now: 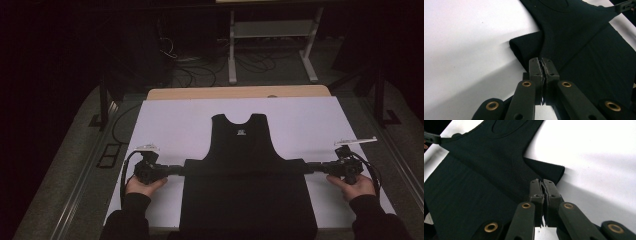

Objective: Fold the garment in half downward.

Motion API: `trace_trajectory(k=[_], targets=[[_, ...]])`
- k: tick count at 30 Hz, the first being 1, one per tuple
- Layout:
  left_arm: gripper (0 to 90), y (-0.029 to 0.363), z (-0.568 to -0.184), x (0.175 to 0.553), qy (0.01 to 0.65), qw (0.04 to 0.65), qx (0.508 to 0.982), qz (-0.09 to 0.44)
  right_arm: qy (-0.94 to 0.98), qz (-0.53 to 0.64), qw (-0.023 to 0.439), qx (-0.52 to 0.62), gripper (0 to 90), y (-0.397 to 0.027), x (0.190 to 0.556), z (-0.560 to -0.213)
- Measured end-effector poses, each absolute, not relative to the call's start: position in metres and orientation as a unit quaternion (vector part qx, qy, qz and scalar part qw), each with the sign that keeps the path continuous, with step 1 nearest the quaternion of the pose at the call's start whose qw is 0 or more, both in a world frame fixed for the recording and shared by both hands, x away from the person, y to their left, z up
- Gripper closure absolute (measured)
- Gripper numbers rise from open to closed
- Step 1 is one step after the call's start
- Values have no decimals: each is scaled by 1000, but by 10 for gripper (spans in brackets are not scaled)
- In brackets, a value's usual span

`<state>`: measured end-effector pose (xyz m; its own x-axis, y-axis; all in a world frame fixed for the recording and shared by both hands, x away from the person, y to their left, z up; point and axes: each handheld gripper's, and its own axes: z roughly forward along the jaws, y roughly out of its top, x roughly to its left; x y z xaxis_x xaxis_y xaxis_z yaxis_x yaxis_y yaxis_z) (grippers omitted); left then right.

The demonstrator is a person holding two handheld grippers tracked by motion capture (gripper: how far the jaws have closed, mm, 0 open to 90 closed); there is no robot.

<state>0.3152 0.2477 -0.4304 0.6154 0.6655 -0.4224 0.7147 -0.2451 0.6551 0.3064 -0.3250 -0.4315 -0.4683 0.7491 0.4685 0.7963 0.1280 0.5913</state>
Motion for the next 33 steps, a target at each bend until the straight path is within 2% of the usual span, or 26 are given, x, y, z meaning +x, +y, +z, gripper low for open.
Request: trace_trajectory(k=[33], targets=[[868, 246, -436, 301, 445, 407, 796, -45, -759, -388, 57, -521, 852, -322, 293, -439]])
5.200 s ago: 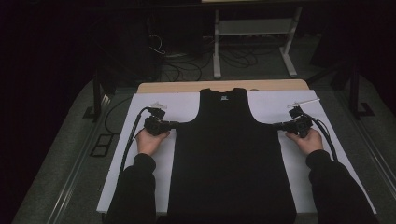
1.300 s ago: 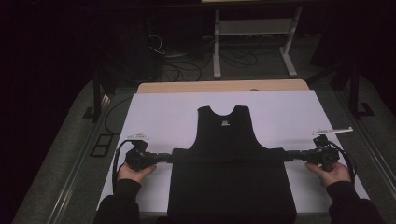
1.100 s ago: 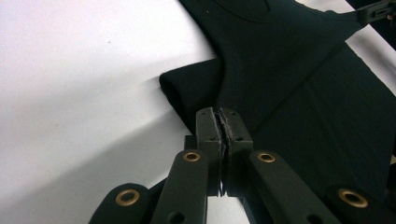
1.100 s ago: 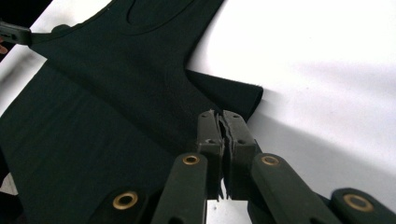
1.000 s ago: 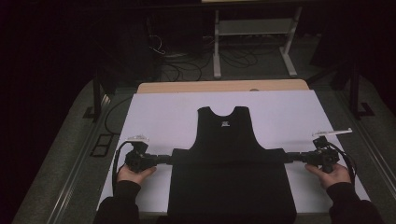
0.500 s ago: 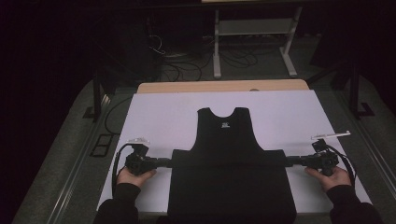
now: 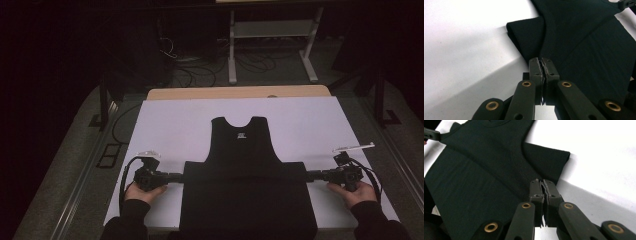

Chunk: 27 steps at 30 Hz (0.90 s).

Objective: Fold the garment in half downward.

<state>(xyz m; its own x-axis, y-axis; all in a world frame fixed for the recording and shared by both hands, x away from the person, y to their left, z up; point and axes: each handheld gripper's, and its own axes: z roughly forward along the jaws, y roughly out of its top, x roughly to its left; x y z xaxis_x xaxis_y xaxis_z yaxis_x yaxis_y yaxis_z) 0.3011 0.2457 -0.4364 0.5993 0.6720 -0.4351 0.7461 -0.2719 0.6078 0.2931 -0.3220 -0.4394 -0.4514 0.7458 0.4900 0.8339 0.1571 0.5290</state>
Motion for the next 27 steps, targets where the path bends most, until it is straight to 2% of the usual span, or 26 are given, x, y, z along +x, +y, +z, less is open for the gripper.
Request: trace_trajectory(k=[7, 11, 16, 20, 27], targets=[[851, 245, -441, 303, 443, 402, 799, -53, -757, -381, 60, -527, 832, -321, 294, -442], [807, 246, -442, 304, 443, 401, 800, -50, -758, -380, 49, -528, 789, -320, 294, -440], [716, 245, -441, 304, 437, 407, 801, -45, -756, -386, 37, -527, 742, -321, 294, -439], [579, 244, -439, 304, 434, 408, 803, -29, -757, -391, 29, -524, 691, -321, 293, -436], [424, 246, -434, 304, 432, 417, 800, 1, -755, -404, 2, -516, 554, -322, 292, -431]])
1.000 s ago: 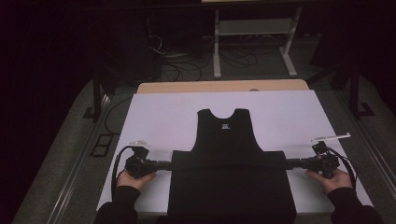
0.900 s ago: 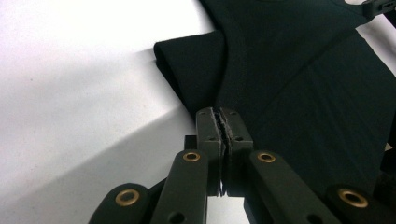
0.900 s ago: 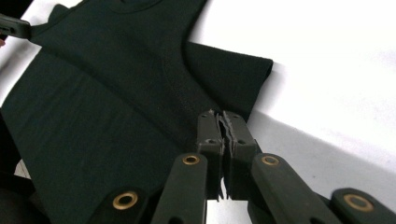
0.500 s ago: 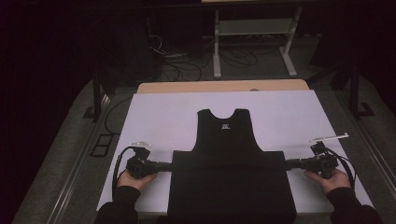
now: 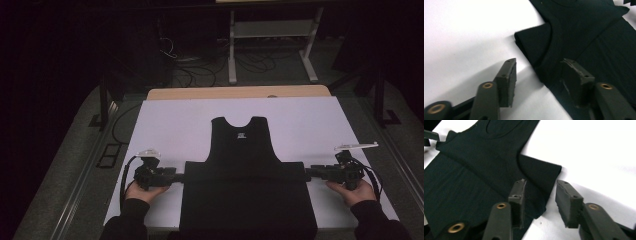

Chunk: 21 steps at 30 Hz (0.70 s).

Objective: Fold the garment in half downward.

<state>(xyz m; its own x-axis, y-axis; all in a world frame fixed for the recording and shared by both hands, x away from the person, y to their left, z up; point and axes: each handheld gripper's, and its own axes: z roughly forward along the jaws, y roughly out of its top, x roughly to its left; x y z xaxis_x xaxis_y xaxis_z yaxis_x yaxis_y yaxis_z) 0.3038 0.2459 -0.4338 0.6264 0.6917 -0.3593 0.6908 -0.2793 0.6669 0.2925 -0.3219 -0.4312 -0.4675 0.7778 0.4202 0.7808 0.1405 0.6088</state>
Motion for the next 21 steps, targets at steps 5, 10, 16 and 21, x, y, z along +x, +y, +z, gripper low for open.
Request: trace_trajectory(k=[5, 10, 16, 21], targets=[[328, 246, -429, 304, 428, 422, 799, 26, -752, -414, -14, -513, 418, -323, 293, -427], [205, 244, -426, 306, 426, 418, 801, 50, -752, -420, -25, -507, 285, -323, 294, -424], [127, 243, -423, 313, 412, 422, 805, 59, -750, -434, -40, -497, 177, -322, 297, -419], [76, 245, -422, 317, 412, 440, 796, 60, -753, -437, -51, -490, 121, -321, 301, -417]])
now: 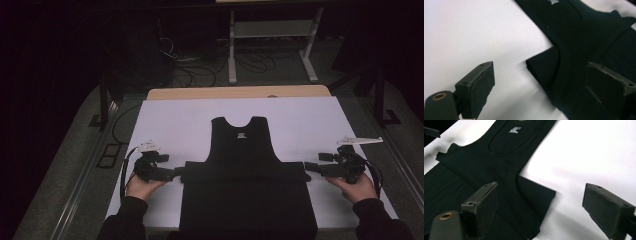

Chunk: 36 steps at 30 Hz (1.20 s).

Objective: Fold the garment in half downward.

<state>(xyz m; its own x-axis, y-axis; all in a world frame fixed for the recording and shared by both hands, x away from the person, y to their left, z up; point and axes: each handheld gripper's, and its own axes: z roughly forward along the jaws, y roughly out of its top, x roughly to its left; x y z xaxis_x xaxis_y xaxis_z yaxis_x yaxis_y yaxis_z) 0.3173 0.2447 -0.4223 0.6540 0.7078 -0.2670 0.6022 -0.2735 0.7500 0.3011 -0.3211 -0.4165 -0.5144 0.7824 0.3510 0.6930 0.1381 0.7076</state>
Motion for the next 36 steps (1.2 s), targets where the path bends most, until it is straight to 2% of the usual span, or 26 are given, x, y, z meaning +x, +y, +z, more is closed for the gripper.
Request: trace_trajectory(k=[6, 23, 36], targets=[[7, 245, -424, 321, 409, 445, 794, 64, 752, 441, 67, 485, 0, -321, 308, -412], [0, 239, -413, 331, 387, 463, 795, 68, 763, 443, 102, 460, 0, -314, 328, -395], [0, 231, -397, 348, 368, 451, 809, 80, 773, 445, 106, 440, 0, -306, 352, -380]])
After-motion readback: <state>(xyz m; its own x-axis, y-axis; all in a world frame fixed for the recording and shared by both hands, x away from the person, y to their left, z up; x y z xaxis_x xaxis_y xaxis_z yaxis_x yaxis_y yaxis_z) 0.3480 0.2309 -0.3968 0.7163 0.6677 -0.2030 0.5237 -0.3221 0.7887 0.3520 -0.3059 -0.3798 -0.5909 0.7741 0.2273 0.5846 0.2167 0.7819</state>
